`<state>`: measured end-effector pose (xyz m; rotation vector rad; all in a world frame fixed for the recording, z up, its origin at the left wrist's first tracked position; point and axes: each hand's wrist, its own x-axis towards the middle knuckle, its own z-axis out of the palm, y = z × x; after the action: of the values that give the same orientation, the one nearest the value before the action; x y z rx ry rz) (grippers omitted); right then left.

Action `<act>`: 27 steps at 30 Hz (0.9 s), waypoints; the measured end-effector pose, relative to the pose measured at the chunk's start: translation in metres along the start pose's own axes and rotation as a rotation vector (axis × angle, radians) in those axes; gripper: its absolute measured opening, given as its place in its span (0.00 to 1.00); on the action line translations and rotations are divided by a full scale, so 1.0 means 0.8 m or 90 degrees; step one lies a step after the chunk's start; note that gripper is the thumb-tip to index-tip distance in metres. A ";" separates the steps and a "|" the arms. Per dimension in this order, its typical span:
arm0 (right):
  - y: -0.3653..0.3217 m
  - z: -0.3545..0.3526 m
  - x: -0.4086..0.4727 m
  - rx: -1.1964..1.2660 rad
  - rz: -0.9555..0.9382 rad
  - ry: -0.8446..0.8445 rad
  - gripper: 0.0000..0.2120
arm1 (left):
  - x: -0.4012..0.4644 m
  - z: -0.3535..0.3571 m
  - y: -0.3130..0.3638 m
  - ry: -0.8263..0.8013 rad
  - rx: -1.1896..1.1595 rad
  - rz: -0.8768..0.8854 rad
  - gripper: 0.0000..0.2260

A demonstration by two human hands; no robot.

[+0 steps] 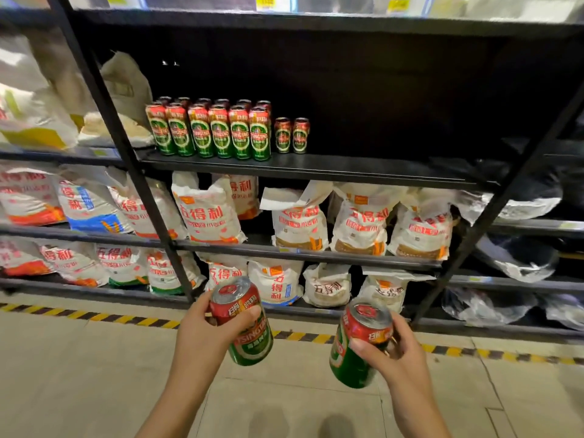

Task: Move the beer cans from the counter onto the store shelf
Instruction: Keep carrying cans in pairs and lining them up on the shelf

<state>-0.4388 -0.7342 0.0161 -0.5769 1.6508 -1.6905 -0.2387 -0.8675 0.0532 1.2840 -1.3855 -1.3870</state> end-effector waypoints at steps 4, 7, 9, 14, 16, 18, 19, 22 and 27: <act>-0.006 0.028 0.068 -0.006 0.015 -0.018 0.31 | 0.072 0.013 0.004 0.024 0.005 -0.008 0.21; -0.014 0.054 0.125 0.002 0.016 -0.018 0.32 | 0.135 0.024 0.009 0.023 0.003 -0.012 0.20; -0.020 0.072 0.166 -0.003 0.012 -0.018 0.29 | 0.182 0.031 0.013 0.021 0.000 -0.009 0.19; -0.042 0.109 0.268 -0.015 -0.009 -0.009 0.26 | 0.300 0.052 0.037 -0.002 0.005 0.013 0.21; -0.049 0.122 0.303 -0.019 -0.023 0.001 0.27 | 0.341 0.063 0.050 -0.016 0.019 0.035 0.21; -0.054 0.134 0.336 -0.032 -0.034 0.010 0.31 | 0.377 0.075 0.061 -0.030 0.033 0.051 0.21; -0.057 0.138 0.350 -0.036 -0.037 0.012 0.32 | 0.392 0.081 0.066 -0.037 0.039 0.056 0.20; -0.070 0.148 0.394 -0.030 -0.030 0.009 0.33 | 0.432 0.100 0.079 -0.047 0.042 0.060 0.19; -0.086 0.159 0.473 -0.058 -0.057 -0.012 0.29 | 0.498 0.137 0.087 -0.039 0.061 0.070 0.24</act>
<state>-0.6072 -1.1023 0.0380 -0.7189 1.7187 -1.6741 -0.4291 -1.2406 0.0599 1.2160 -1.5562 -1.3092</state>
